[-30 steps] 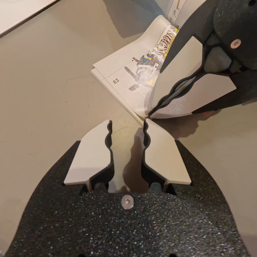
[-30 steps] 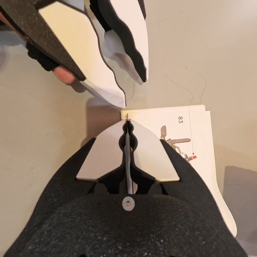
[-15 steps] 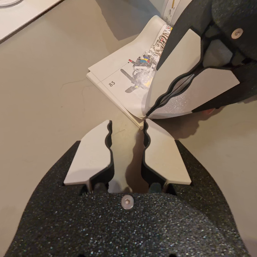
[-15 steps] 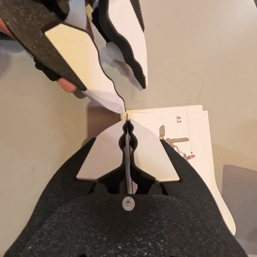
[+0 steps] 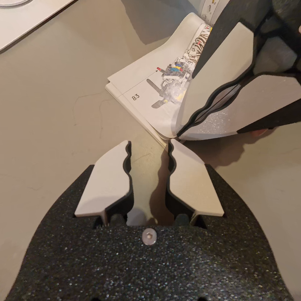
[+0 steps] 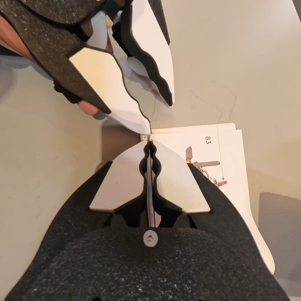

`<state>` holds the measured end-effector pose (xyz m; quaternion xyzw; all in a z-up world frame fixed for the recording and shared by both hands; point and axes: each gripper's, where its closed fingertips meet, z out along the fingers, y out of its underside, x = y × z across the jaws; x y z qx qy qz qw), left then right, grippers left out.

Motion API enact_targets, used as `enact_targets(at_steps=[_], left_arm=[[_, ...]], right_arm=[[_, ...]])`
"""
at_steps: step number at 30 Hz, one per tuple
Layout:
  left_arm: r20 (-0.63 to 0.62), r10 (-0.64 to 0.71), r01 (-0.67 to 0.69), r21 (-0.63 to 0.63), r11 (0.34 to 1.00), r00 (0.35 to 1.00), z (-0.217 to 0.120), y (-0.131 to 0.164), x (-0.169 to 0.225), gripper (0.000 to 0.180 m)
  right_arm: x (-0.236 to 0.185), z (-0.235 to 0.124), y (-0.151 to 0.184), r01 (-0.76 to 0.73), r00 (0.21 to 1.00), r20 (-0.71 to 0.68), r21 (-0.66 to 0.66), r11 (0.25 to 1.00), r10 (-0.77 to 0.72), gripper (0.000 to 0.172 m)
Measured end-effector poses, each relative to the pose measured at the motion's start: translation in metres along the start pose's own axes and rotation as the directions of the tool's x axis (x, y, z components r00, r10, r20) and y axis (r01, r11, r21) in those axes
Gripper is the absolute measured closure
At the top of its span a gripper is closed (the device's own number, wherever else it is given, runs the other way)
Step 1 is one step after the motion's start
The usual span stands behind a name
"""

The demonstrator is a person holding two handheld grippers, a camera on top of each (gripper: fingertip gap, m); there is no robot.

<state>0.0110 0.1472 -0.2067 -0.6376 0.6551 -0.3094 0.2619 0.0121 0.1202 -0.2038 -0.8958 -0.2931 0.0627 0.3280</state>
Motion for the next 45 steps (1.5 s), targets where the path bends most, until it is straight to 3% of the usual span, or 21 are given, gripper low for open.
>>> enact_targets(at_steps=[12, 19, 34, 45], left_arm=[[-0.001, -0.011, 0.011, -0.022, 1.0, 1.0, -0.003, 0.004, -0.003, 0.136], [0.003, -0.042, 0.041, 0.044, 0.998, 0.999, -0.008, -0.007, -0.007, 0.136], [0.212, 0.214, -0.231, 0.057, 0.971, 0.954, 0.009, -0.021, -0.007, 0.134], [0.226, 0.198, -0.227, 0.112, 0.967, 0.954, 0.012, -0.035, -0.002, 0.134]], right_arm=[[0.005, -0.003, -0.001, -0.006, 0.999, -0.032, 0.01, 1.0, 0.006, 0.172], [0.009, -0.007, -0.003, -0.021, 0.998, -0.057, 0.028, 0.999, 0.022, 0.172], [0.0, -0.027, -0.016, 0.053, 0.995, -0.094, 0.115, 0.992, -0.042, 0.172], [0.003, -0.043, 0.001, 0.068, 0.946, -0.324, 0.12, 0.99, -0.026, 0.137]])
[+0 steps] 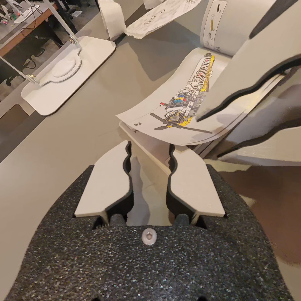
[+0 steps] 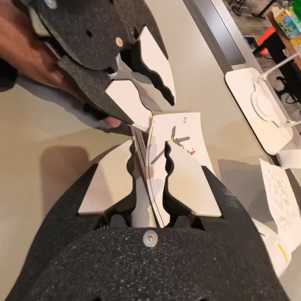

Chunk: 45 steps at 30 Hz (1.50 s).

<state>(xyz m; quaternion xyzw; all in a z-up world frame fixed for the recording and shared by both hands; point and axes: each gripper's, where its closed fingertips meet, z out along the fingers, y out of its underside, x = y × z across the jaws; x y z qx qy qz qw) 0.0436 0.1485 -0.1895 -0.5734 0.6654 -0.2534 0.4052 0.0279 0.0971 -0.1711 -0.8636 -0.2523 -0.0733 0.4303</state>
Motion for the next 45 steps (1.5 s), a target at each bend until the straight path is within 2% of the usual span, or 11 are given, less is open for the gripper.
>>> enact_targets(at_steps=[4, 8, 14, 20, 23, 25, 29, 33, 39, 45], left_arm=[[-0.022, -0.035, 0.036, 0.055, 0.998, 0.999, -0.002, -0.011, 0.006, 0.134], [-0.019, -0.049, 0.05, 0.106, 0.993, 0.999, -0.007, -0.022, 0.007, 0.134], [-0.017, -0.046, 0.048, 0.121, 0.991, 0.999, -0.011, -0.024, 0.008, 0.134], [-0.045, -0.036, 0.04, 0.11, 0.993, 0.998, -0.009, -0.024, 0.019, 0.134], [-0.064, -0.036, 0.043, 0.097, 0.994, 0.997, -0.008, -0.025, 0.027, 0.133], [-0.088, -0.039, 0.048, 0.105, 0.993, 0.995, -0.007, -0.03, 0.034, 0.133], [-0.148, -0.05, 0.067, 0.115, 0.991, 0.988, 0.001, -0.045, 0.053, 0.133], [-0.171, -0.03, 0.051, 0.117, 0.992, 0.985, 0.016, -0.063, 0.068, 0.133], [-0.189, 0.001, 0.021, 0.115, 0.993, 0.982, 0.047, -0.092, 0.089, 0.133], [-0.218, 0.024, -0.003, 0.096, 0.995, 0.976, 0.063, -0.102, 0.104, 0.134]], right_arm=[[0.005, 0.009, 0.009, 0.015, 0.996, -0.091, -0.058, 0.998, -0.021, 0.144], [0.021, -0.002, 0.011, 0.019, 0.979, -0.201, -0.064, 0.998, -0.031, 0.172], [0.059, -0.051, 0.017, -0.137, 0.92, -0.361, 0.068, 0.988, 0.153, 0.172], [0.09, -0.122, 0.048, -0.252, 0.766, -0.556, 0.202, 0.946, 0.323, 0.172], [0.095, -0.149, 0.074, -0.292, 0.695, -0.63, 0.195, 0.936, 0.348, 0.171], [0.091, -0.156, 0.093, -0.318, 0.68, -0.653, 0.15, 0.936, 0.335, 0.171], [0.081, -0.162, 0.117, -0.313, 0.678, -0.685, 0.058, 0.948, 0.266, 0.164], [0.074, -0.163, 0.127, -0.29, 0.708, -0.678, -0.02, 0.957, 0.2, 0.156], [0.063, -0.169, 0.141, -0.25, 0.756, -0.639, -0.089, 0.964, 0.138, 0.144], [0.045, -0.178, 0.154, -0.2, 0.806, -0.582, -0.099, 0.975, 0.106, 0.144]])
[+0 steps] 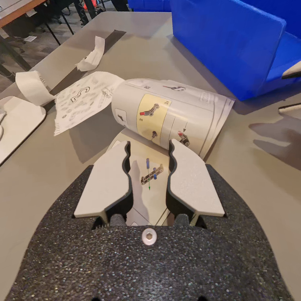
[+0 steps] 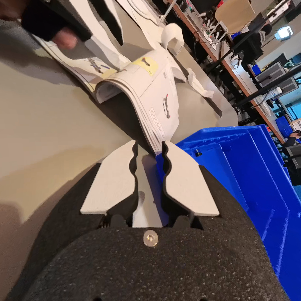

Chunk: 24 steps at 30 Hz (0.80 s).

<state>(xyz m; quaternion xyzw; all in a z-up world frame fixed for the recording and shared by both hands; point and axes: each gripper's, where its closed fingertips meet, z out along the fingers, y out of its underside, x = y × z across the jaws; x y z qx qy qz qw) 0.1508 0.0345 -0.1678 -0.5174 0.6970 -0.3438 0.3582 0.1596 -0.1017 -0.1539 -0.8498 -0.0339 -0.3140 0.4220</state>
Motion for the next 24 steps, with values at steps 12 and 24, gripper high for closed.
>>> enact_targets(at_steps=[12, 24], left_arm=[[-0.022, -0.004, 0.003, -0.015, 1.0, 1.0, 0.009, -0.019, 0.0, 0.133], [0.066, -0.189, 0.18, 0.124, 0.976, 0.98, -0.117, 0.003, -0.02, 0.115]], right_arm=[[-0.004, -0.001, 0.004, 0.005, 0.997, 0.074, 0.091, 0.996, -0.012, 0.144], [-0.04, -0.01, -0.032, 0.013, 0.966, 0.249, 0.22, 0.976, -0.069, 0.144]])
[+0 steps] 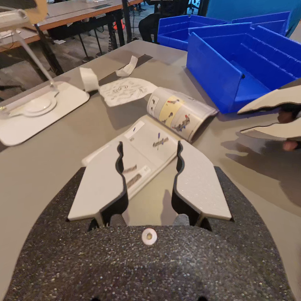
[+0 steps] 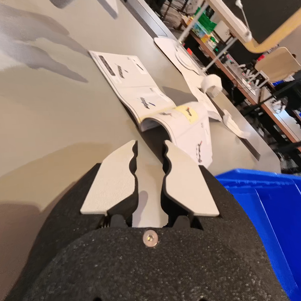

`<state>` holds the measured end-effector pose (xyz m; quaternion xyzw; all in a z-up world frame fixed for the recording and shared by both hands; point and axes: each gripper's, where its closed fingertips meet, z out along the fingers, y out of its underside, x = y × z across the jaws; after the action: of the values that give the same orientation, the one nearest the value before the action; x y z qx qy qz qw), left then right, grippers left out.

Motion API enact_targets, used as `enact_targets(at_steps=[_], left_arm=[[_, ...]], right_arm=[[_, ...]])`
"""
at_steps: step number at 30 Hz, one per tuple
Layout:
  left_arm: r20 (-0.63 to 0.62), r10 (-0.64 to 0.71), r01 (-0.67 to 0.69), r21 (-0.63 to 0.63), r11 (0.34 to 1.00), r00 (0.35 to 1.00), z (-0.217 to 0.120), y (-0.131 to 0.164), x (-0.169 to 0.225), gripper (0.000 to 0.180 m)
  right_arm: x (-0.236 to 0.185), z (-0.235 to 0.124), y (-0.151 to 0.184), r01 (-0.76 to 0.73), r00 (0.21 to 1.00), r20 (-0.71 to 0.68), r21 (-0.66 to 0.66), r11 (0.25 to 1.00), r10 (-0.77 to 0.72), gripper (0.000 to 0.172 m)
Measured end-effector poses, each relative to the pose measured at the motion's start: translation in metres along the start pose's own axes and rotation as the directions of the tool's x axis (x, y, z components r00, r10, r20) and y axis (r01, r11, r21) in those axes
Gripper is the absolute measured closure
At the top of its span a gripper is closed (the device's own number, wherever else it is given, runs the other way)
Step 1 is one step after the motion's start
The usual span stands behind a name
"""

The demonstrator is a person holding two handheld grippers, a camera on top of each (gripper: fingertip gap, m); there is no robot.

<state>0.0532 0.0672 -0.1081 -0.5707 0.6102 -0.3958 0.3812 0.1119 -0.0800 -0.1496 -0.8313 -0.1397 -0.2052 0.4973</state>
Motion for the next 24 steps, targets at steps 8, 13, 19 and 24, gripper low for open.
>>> enact_targets(at_steps=[8, 13, 19, 24], left_arm=[[0.268, -0.149, 0.158, -0.012, 0.987, 0.952, -0.127, 0.059, -0.019, 0.112], [0.523, -0.162, 0.197, -0.011, 0.98, 0.837, -0.199, 0.099, -0.036, 0.113], [0.673, -0.182, 0.212, 0.038, 0.977, 0.717, -0.249, 0.122, -0.056, 0.115], [0.691, -0.185, 0.22, 0.039, 0.975, 0.699, -0.261, 0.12, -0.067, 0.113]], right_arm=[[-0.054, 0.026, -0.041, 0.098, 0.973, 0.204, 0.046, 0.994, -0.105, 0.145], [-0.096, 0.046, -0.066, 0.203, 0.926, 0.308, 0.079, 0.976, -0.218, 0.145], [-0.142, 0.066, -0.095, 0.318, 0.853, 0.391, 0.137, 0.938, -0.346, 0.145], [-0.164, 0.077, -0.113, 0.367, 0.811, 0.42, 0.177, 0.913, -0.408, 0.145]])
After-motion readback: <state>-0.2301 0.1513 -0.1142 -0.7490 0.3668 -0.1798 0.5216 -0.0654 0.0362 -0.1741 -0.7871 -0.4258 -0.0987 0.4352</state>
